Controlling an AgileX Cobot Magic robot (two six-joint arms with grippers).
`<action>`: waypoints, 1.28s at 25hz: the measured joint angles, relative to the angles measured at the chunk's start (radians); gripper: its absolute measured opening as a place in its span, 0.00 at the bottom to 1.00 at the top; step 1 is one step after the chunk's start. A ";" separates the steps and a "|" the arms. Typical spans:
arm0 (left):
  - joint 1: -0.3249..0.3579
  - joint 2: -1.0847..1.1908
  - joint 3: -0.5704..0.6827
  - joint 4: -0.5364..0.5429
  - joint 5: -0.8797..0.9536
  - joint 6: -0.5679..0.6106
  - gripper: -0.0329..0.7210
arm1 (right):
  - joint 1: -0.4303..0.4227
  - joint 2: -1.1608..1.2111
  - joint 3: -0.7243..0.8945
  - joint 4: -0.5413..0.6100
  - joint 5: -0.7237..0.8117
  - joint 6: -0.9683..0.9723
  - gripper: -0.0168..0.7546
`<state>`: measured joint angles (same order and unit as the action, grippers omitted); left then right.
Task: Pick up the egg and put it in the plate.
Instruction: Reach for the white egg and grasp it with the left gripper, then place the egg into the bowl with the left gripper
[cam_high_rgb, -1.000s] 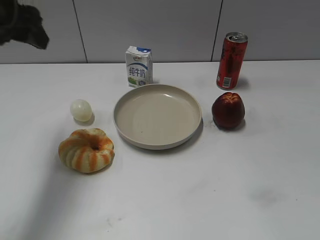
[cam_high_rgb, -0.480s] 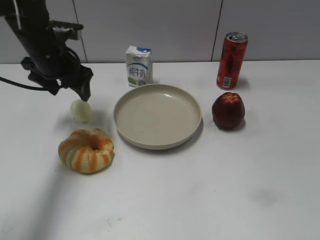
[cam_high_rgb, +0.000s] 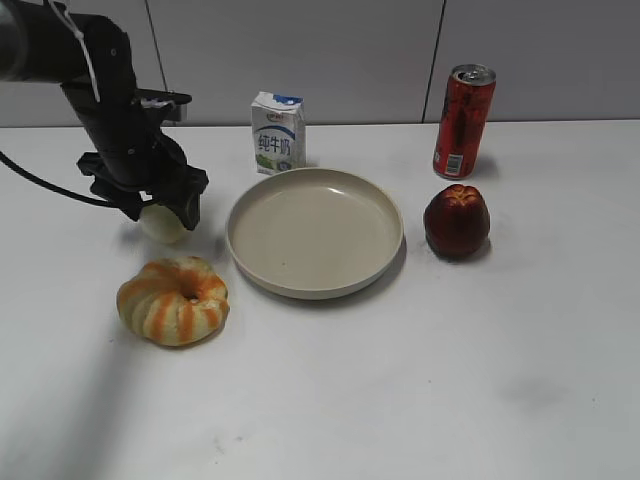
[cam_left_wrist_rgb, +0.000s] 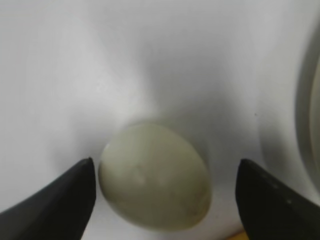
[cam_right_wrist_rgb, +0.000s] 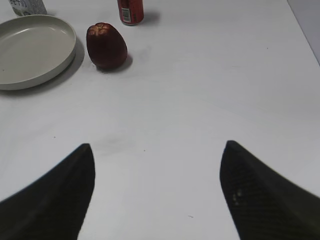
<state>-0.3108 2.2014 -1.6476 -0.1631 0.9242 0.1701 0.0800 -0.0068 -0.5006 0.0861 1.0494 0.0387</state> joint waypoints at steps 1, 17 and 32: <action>0.000 0.004 -0.001 0.001 -0.005 0.000 0.91 | 0.000 0.000 0.000 0.000 0.000 0.000 0.78; 0.000 0.015 -0.046 0.006 0.051 -0.008 0.69 | 0.000 0.000 0.000 0.000 0.000 0.000 0.78; -0.123 -0.019 -0.361 -0.091 0.278 -0.011 0.69 | 0.000 0.000 0.000 0.000 0.000 0.000 0.78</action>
<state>-0.4340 2.1824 -2.0086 -0.2540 1.2018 0.1593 0.0800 -0.0068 -0.5006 0.0864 1.0494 0.0387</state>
